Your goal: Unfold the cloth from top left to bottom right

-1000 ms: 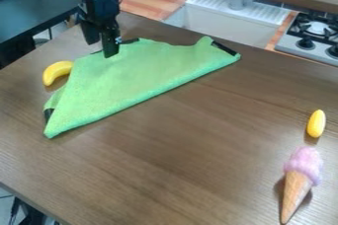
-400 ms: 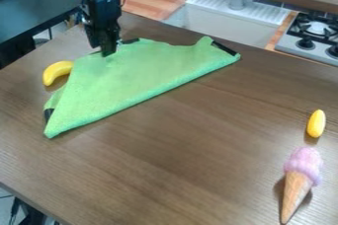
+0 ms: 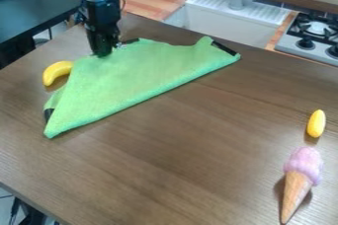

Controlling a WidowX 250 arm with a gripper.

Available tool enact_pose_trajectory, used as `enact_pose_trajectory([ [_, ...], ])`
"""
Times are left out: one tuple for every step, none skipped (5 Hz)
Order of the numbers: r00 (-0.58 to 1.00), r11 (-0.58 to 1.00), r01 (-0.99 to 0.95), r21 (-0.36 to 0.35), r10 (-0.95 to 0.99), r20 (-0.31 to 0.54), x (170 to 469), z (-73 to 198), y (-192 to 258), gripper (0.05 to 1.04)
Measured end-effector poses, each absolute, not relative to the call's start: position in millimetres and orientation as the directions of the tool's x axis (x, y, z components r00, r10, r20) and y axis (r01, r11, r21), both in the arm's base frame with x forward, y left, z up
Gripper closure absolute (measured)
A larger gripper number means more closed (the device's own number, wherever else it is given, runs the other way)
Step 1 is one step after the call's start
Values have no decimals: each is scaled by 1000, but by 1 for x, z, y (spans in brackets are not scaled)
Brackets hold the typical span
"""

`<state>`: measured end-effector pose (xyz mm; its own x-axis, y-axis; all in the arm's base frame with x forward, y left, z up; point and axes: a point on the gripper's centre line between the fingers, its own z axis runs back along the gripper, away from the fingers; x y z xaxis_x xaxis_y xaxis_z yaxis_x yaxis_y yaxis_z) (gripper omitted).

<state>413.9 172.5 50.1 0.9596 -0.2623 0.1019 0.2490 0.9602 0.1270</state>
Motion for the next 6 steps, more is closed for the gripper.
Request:
enact_pose_trajectory([
  [960,960,248,130,-261,100,414,50,173,583],
  [960,960,249,127,-262,102,414,50,172,352],
  [957,961,256,104,-267,111,414,50,169,364],
  [957,961,260,94,-269,107,411,50,172,475],
  [959,962,252,108,-263,106,414,53,175,749],
  [961,962,254,98,-263,89,413,44,174,955],
])
